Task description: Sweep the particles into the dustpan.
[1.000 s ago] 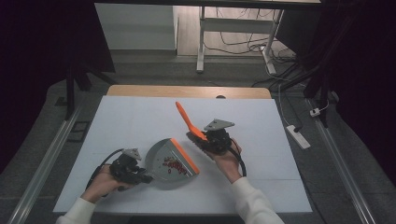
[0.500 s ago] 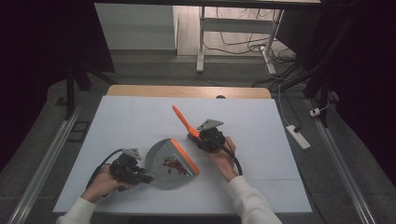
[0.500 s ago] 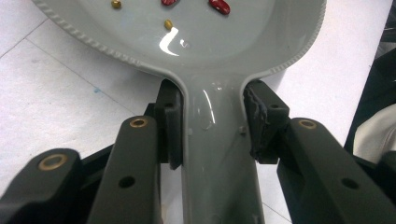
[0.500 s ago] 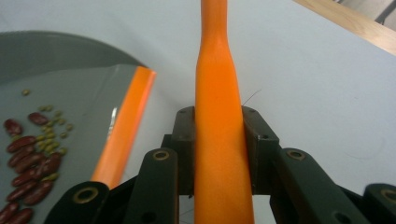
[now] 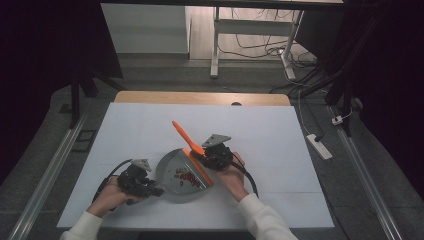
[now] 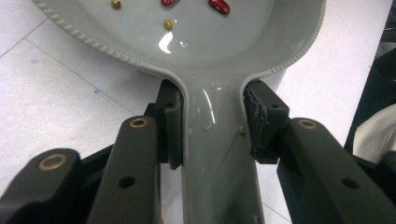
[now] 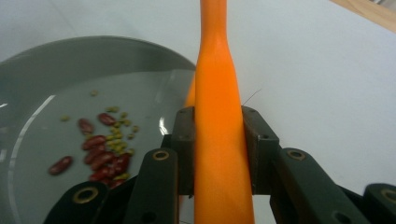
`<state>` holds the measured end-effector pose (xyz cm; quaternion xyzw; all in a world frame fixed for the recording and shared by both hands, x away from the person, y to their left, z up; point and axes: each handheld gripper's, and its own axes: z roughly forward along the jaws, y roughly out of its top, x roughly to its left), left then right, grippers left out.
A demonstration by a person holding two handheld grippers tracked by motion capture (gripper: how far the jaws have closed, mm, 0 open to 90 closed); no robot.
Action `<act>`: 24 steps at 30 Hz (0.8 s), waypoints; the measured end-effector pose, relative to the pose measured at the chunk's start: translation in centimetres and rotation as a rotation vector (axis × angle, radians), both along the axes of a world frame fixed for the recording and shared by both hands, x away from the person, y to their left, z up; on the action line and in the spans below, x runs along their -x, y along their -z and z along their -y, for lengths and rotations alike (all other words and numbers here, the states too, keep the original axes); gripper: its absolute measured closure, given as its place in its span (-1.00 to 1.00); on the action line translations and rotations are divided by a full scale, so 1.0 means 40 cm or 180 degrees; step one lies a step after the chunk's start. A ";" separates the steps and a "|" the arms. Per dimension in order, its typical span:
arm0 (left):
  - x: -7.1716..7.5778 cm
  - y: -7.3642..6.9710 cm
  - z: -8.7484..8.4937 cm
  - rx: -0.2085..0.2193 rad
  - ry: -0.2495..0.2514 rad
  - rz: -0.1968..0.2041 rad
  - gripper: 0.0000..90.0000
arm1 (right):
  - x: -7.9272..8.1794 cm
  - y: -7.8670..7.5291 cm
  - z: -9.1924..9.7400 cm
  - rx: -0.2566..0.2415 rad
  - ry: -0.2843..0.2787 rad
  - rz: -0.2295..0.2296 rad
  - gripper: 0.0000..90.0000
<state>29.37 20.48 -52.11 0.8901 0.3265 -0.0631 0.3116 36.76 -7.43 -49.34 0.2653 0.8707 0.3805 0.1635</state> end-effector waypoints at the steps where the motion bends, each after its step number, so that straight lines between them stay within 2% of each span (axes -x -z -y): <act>1: 0.000 0.000 0.000 -0.0001 0.0000 -0.0002 0.37 | 0.005 0.000 -0.005 -0.0002 -0.0027 0.0016 0.55; 7: 0.000 0.000 0.000 -0.0004 -0.0002 0.0001 0.37 | 0.032 -0.009 -0.025 -0.0157 -0.0176 -0.0045 0.55; 12: 0.001 -0.001 0.000 0.0005 -0.0008 0.0002 0.37 | 0.041 -0.013 -0.035 -0.0199 -0.0242 -0.0077 0.55; 24: 0.002 -0.002 -0.001 0.0011 -0.0019 0.0034 0.37 | 0.021 -0.042 0.014 -0.0351 -0.0072 0.0016 0.56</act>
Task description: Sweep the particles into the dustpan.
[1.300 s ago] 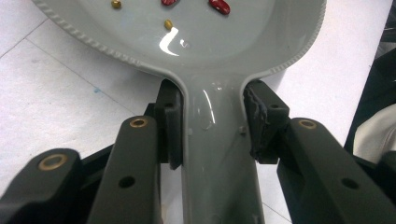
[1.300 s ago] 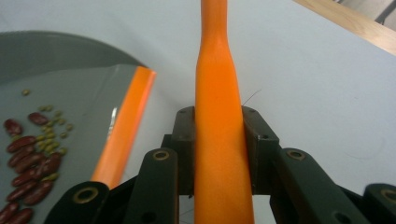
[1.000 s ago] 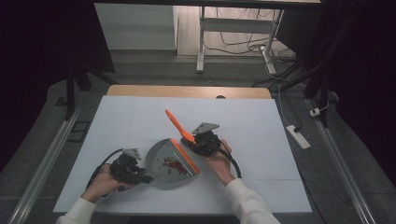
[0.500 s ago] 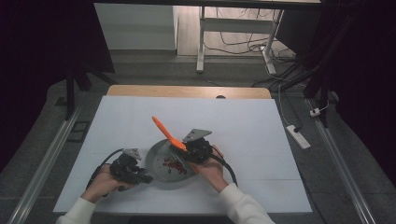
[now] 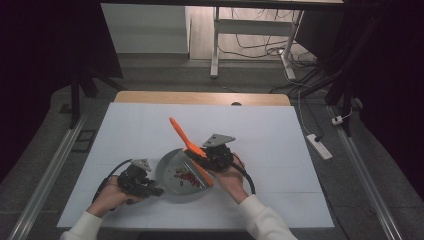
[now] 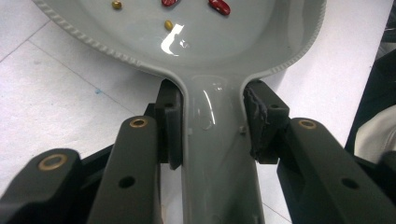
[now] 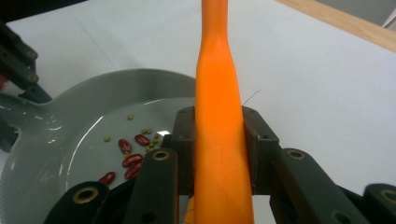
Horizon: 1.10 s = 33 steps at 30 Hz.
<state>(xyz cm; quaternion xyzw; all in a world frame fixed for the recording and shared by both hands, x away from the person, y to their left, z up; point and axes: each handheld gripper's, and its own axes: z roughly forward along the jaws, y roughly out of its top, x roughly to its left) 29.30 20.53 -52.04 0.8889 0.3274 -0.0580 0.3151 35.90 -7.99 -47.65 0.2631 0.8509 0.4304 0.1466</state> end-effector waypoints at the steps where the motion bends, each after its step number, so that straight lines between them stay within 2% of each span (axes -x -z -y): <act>1: 0.000 0.000 0.000 -0.0001 -0.0007 0.0005 0.37 | -0.002 -0.003 0.006 -0.0013 0.0022 0.0004 0.56; 5: 0.000 -0.003 -0.004 -0.0001 -0.0065 0.0054 0.37 | -0.006 -0.013 0.023 -0.0034 0.0064 0.0045 0.56; 10: 0.005 -0.012 -0.011 0.0074 -0.0115 0.0142 0.37 | -0.005 -0.032 0.051 -0.0084 0.0086 0.0091 0.56; 18: 0.008 -0.016 -0.017 0.0101 -0.0205 0.0218 0.37 | -0.003 -0.066 0.136 -0.0179 0.0222 0.0144 0.56; 29: 0.012 -0.024 -0.030 0.0182 -0.0395 0.0281 0.37 | -0.002 -0.062 0.234 -0.0111 0.0312 0.0164 0.55; 33: 0.014 -0.027 -0.038 0.0200 -0.0487 0.0308 0.37 | -0.005 -0.064 0.257 -0.0144 0.0394 0.0141 0.56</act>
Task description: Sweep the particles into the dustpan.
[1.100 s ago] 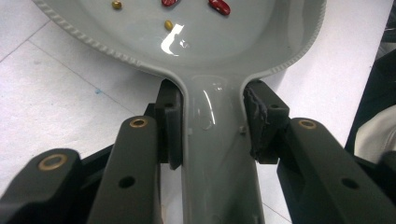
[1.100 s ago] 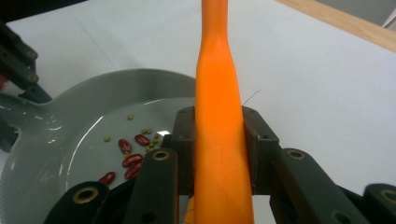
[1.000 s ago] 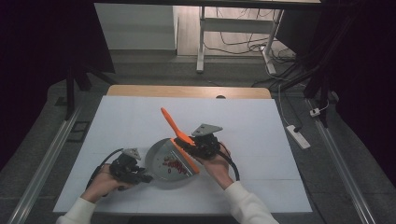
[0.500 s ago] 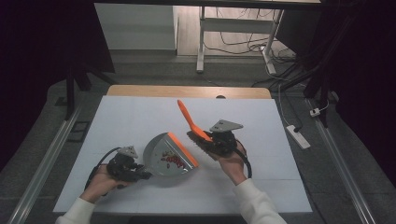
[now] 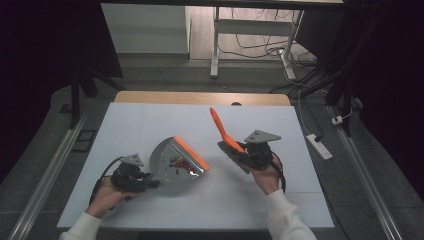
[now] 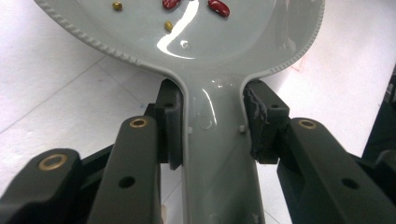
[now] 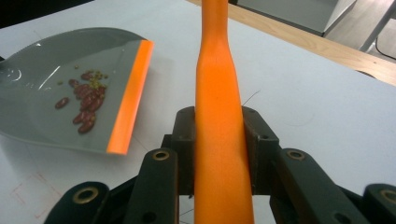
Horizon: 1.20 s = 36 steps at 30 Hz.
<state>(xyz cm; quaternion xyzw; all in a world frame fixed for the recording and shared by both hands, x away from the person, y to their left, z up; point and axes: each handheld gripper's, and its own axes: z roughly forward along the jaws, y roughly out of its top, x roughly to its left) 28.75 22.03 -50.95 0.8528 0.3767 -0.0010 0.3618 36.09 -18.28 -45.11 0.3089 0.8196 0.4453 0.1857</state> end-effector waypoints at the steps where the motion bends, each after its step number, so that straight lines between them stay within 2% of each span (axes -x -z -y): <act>1: 0.000 -0.001 -0.002 0.0005 -0.0019 0.0005 0.37 | 0.000 -0.001 0.006 -0.0008 0.0003 0.0003 0.56; 4: -0.001 -0.003 -0.006 0.0015 -0.0059 0.0014 0.37 | -0.001 -0.002 0.020 -0.0020 -0.0012 0.0002 0.56; 13: 0.005 -0.008 -0.013 0.0117 -0.0180 0.0026 0.37 | 0.009 0.002 0.062 -0.0033 0.0112 -0.0017 0.56; 19: 0.020 -0.009 -0.013 0.0150 -0.0311 0.0038 0.37 | 0.021 0.005 0.078 -0.0041 0.0099 -0.0003 0.56; 25: 0.033 -0.012 -0.013 0.0239 -0.0422 0.0030 0.37 | 0.034 0.005 0.089 -0.0036 0.0101 0.0016 0.56; 32: 0.034 -0.009 -0.022 0.0296 -0.0606 -0.0040 0.37 | 0.046 0.004 0.104 -0.0047 0.0035 0.0050 0.56; 36: 0.034 -0.011 -0.028 0.0319 -0.0677 -0.0037 0.37 | 0.048 0.004 0.107 -0.0035 -0.0004 0.0047 0.55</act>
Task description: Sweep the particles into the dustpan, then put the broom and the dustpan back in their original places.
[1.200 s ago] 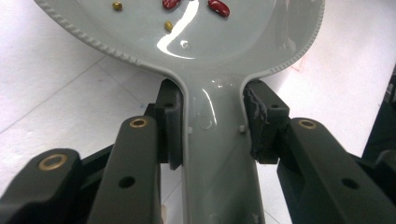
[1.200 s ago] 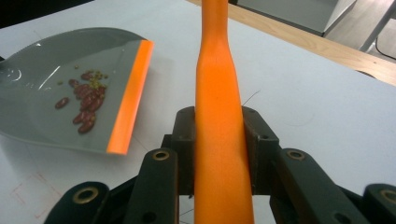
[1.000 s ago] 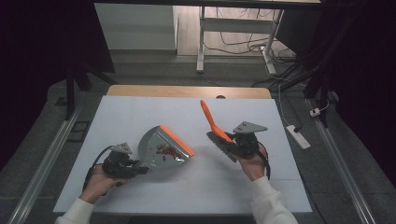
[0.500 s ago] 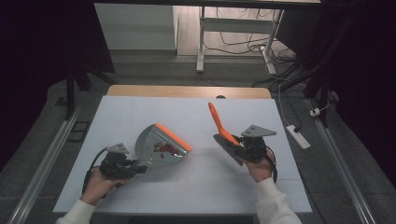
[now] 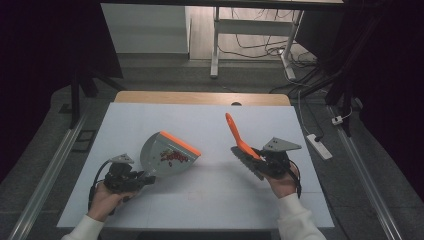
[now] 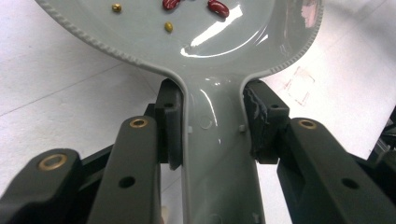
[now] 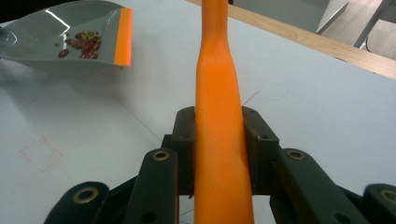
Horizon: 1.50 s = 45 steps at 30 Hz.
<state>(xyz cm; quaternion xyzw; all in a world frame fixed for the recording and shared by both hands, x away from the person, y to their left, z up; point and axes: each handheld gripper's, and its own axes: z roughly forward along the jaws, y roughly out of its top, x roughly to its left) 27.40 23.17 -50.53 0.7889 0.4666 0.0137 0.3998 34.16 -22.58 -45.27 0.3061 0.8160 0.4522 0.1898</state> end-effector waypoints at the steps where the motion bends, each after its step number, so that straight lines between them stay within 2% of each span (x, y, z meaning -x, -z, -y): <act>1: 0.000 0.000 -0.001 0.0000 -0.0019 0.0000 0.37 | 0.000 0.000 0.000 0.0008 -0.0001 -0.0001 0.55; 15: 0.004 0.001 -0.006 0.0014 -0.0229 -0.0014 0.37 | 0.020 0.000 0.026 -0.0013 0.0013 -0.0065 0.56; 34: 0.016 0.002 -0.020 0.0021 -0.0528 0.0028 0.37 | 0.041 0.018 0.051 -0.0060 0.0005 -0.0259 0.55; 39: 0.020 0.000 -0.026 -0.0022 -0.0624 0.0039 0.37 | 0.045 0.021 0.053 -0.0066 0.0014 -0.0308 0.56; 45: 0.031 0.001 -0.035 0.0024 -0.0753 0.0016 0.37 | 0.055 0.022 0.059 -0.0078 0.0056 -0.0368 0.55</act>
